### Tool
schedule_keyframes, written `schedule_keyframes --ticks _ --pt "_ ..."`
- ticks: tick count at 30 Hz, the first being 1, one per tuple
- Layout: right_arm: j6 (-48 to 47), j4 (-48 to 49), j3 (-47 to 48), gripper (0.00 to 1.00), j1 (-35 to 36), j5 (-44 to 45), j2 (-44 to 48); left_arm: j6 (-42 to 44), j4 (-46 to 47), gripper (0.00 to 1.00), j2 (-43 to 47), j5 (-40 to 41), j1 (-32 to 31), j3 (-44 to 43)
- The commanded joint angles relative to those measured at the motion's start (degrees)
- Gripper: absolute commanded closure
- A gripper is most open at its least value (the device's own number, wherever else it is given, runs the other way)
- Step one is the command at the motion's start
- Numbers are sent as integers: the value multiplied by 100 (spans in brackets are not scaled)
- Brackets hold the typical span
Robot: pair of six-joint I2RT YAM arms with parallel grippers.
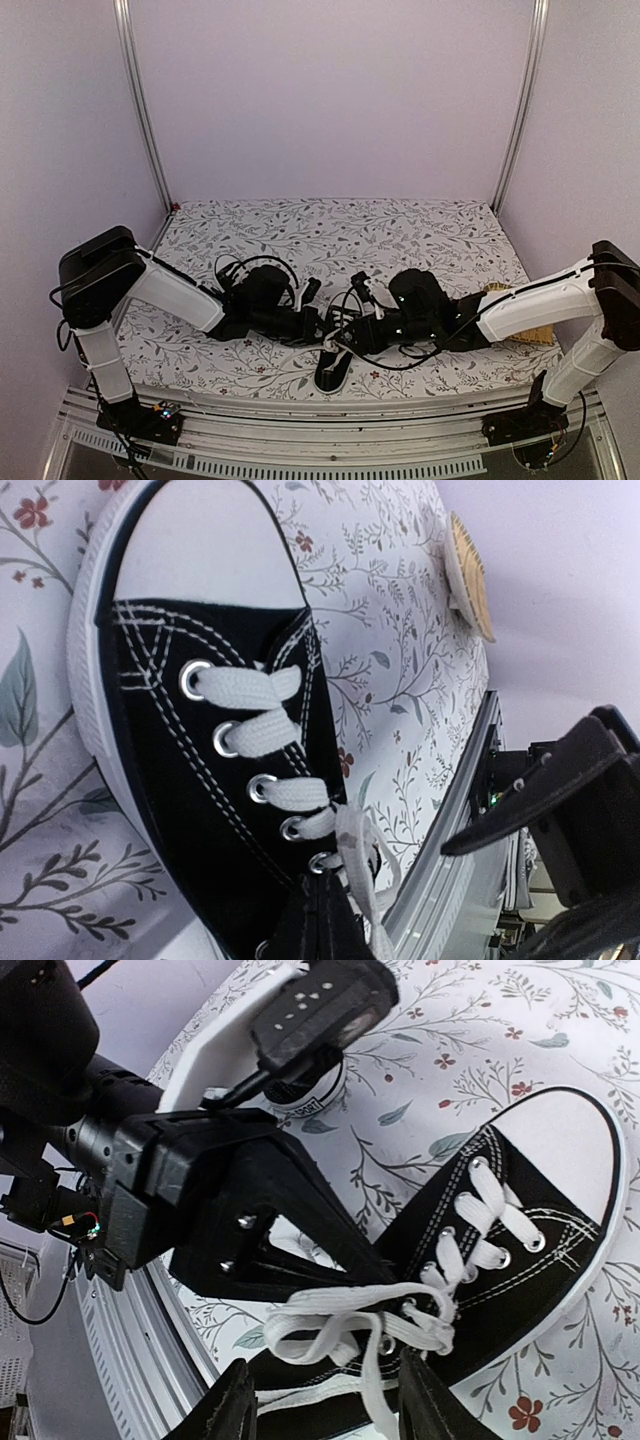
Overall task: Tie the shoes
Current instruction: Cross the half-tied shoelace with the shoelace loop.
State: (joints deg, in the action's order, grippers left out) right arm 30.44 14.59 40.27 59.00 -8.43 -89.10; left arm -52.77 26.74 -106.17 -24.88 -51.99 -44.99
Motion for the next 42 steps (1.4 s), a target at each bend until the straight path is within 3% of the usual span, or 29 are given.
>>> schedule_keyframes --ticks 1,16,22,26,34,42 --pt "44 -492 482 51 280 528 -169 -14 103 100 24 9 8 43" --pt "-89 -768 1206 65 472 584 -960 -14 104 100 26 8 13 35" --pt "-84 -824 1256 80 471 605 -1028 -5 103 100 35 0 11 26" --pt "-61 -867 1243 96 472 667 -937 2 94 100 59 27 10 56" --pt "83 -1054 1002 97 431 984 -468 4 -30 100 208 324 37 153" --pt "334 -807 455 97 24 679 -125 57 -231 100 334 541 71 213"
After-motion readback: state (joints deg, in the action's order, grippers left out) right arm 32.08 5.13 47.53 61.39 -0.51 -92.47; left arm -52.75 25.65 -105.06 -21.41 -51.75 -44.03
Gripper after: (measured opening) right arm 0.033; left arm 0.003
